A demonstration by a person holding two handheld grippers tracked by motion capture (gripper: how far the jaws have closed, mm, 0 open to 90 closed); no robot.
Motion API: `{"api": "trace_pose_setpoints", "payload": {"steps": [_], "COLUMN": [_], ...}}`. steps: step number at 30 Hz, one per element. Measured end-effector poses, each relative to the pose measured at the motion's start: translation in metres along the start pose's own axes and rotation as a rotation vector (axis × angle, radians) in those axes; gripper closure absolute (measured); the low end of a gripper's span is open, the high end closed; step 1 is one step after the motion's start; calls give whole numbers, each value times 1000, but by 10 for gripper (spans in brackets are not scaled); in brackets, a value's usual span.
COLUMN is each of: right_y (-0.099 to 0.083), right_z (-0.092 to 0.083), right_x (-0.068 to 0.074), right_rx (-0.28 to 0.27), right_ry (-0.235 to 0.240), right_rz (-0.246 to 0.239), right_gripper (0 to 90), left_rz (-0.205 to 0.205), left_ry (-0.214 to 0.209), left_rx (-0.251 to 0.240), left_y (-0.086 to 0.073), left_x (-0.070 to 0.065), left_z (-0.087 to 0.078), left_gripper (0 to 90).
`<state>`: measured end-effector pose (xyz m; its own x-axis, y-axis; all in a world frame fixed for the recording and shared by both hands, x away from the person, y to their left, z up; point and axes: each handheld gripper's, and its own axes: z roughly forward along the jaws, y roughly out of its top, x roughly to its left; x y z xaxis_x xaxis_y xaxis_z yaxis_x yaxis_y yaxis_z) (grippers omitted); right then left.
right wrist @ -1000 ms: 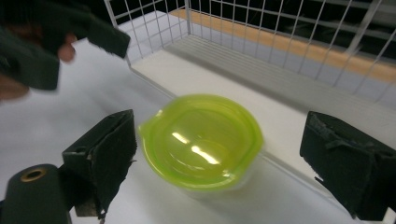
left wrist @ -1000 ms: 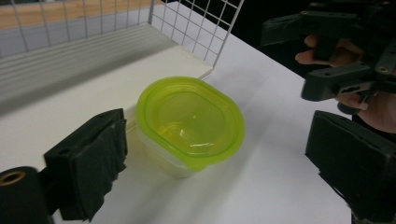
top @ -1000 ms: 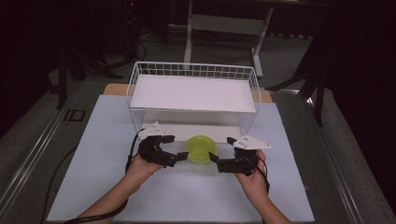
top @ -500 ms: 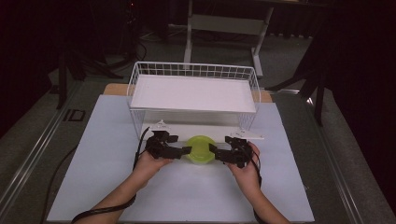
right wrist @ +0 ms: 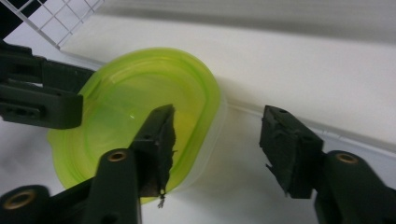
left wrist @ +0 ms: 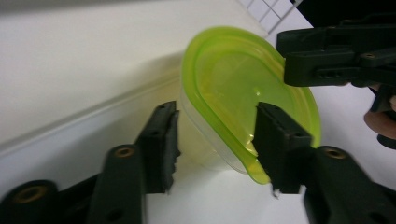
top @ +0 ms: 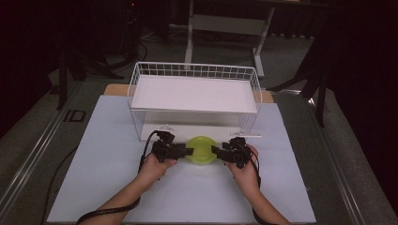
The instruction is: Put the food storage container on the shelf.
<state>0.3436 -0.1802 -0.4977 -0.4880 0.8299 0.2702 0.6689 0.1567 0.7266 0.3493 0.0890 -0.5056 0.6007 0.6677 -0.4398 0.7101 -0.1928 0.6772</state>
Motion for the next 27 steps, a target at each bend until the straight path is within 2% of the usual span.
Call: {"api": "trace_pose_setpoints", "payload": {"steps": [4, 7, 9, 10, 14, 16, 18, 22, 24, 27], "right_y": [1, 1, 1, 0, -1, -2, -3, -6, -8, -10], "right_z": [0, -1, -3, -6, -12, -13, -15, -19, -21, -24], "right_x": [-4, -8, -8, -4, 0, 0, 3, 7, 9, 11], "right_rx": [19, 37, 46, 50, 56, 58, 59, 58, 54, 55], "right_ry": [20, 60, 77, 82, 71, 74, 79, 105, 116, 132], "right_rz": [29, 55, 53, 34, 19, 14, 4, -4, -11, -2], "right_gripper": [503, 535, 611, 698, 721, 724, 729, 744, 753, 771], "left_rz": [-11, -19, -6, -5, 6, 25, 21, 33, 26, 29], "left_ry": [-23, -37, -41, -42, -56, -46, -44, -31, -29, -20], "left_rx": [-1, -5, -9, -9, 1, 7, 14, 30, 35, 46], "left_y": [-2, -3, -3, -4, -5, -7, -8, -12, -14, -18], "left_x": [1, 0, -3, -5, -9, -12, -13, -15, -16, -18], "left_z": [1, 0, 0, -1, -2, -3, -5, -7, -8, -11], "left_gripper": [605, 640, 652, 677, 709, 712, 728, 751, 762, 777]}}
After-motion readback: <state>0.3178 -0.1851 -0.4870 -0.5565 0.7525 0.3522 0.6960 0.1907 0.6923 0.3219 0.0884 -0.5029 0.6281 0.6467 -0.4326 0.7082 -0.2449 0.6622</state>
